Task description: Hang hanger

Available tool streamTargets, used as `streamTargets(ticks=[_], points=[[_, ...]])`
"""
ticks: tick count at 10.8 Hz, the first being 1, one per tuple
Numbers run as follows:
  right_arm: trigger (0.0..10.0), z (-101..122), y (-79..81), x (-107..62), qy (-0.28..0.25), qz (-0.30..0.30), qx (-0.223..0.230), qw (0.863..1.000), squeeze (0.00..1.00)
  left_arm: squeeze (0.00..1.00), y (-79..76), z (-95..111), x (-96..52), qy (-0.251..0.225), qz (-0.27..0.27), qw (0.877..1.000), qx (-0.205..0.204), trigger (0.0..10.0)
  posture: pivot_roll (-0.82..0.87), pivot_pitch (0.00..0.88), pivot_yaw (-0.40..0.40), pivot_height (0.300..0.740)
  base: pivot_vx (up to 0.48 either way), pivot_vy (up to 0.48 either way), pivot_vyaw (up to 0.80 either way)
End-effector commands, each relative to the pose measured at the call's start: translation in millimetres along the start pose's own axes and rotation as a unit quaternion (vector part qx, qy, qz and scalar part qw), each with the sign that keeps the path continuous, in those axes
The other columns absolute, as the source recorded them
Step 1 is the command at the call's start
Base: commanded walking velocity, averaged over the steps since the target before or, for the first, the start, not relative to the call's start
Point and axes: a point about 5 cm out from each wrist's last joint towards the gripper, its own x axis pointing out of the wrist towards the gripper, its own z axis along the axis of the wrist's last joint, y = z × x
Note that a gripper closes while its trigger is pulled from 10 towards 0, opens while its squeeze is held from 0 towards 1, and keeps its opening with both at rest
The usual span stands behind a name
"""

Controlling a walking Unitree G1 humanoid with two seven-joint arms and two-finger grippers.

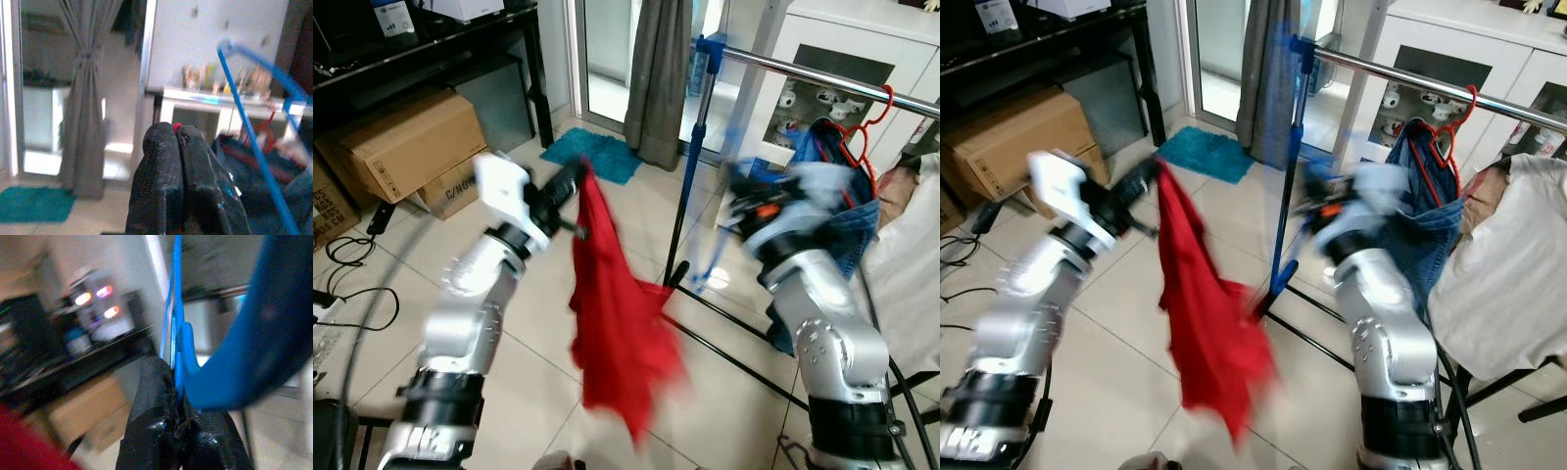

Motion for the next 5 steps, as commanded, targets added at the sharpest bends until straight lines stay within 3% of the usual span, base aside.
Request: streamTargets(ticks=[1,2,3,4,5], points=[[0.0,7.3,-6.1,0.2,-0.019,-0.017,-0.007,1.0,0.0,0.0,-1.3,10.5,-3.3,-0.025,0.01,0.999,-0.037,0.0,0.0,0.0,0.008,0.74,0.0,0.0,0.0],[0.0,3.1,-7.7,-5.6,-0.002,-0.014,-0.037,0.999,0.0,0.0,-1.1,15.8,-7.6,-0.036,0.026,0.996,-0.079,0.0,0.0,0.0,0.013,0.74,0.0,0.0,0.0],[10.0,-6.7,-2.8,-18.3,0.024,-0.003,-0.048,0.999,0.0,0.0,-0.4,16.0,-16.3,-0.015,0.04,0.996,-0.082,1.7,-0.03,0.007,0.039,0.74,0.0,0.0,0.0],[10.0,-12.9,3.4,-33.3,0.045,0.009,-0.049,0.998,0.0,0.0,-1.5,10.3,-24.0,0.034,0.039,0.997,-0.058,10.0,-0.05,0.011,0.054,0.74,0.0,0.0,0.0],[10.0,-17.8,3.7,-46.7,0.062,-0.003,-0.049,0.997,0.0,0.0,-5.9,6.4,-29.0,0.06,0.025,0.997,-0.042,10.0,-0.07,0.011,0.063,0.74,0.0,0.0,0.0]])
